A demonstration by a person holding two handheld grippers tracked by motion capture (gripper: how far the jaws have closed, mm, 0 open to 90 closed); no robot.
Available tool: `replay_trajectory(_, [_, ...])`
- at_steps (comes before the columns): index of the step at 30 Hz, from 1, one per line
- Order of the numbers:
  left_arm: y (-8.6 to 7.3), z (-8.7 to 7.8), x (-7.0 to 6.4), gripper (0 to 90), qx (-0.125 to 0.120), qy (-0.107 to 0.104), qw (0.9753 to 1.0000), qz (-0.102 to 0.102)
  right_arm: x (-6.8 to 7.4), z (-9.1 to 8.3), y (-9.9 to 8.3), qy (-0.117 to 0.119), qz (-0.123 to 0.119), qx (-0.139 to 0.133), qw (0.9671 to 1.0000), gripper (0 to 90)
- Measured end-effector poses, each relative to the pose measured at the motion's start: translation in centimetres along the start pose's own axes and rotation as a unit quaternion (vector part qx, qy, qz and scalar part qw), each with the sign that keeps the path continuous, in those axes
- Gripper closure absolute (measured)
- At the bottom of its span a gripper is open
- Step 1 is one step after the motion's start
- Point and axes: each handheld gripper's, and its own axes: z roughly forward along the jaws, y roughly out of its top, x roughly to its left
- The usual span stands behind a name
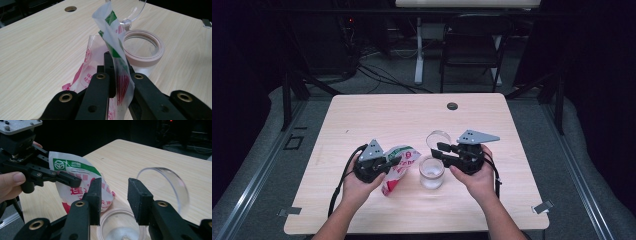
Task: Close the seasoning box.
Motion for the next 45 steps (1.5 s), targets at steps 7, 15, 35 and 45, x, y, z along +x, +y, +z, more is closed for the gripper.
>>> replay_trajectory(7, [-0.6, 0.5, -0.3, 89.4, -0.004, -0.002, 0.9999, -0.012, -0.3, 1.3, 0.8, 0.02, -0.018, 0.012, 0.9996, 60.3])
replay_trajectory(15, [-1.4, 0.6, 0.0, 88.9, -0.024, -0.027, 0.9984, -0.043, -0.2, 2.2, -0.4, 0.034, -0.025, 0.024, 0.9988, 52.8])
replay_trajectory(35, [-1.6, 0.8, -0.8, 88.2, -0.021, -0.019, 0.999, -0.034, 0.6, 4.5, -1.1, 0.043, -0.058, 0.061, 0.9955, 48.7])
replay_trajectory(45, [-2.0, 0.5, -0.8, 86.5, -0.026, -0.018, 0.9988, -0.037, 1.0, 6.4, -1.3, 0.046, -0.072, 0.079, 0.9932, 52.3])
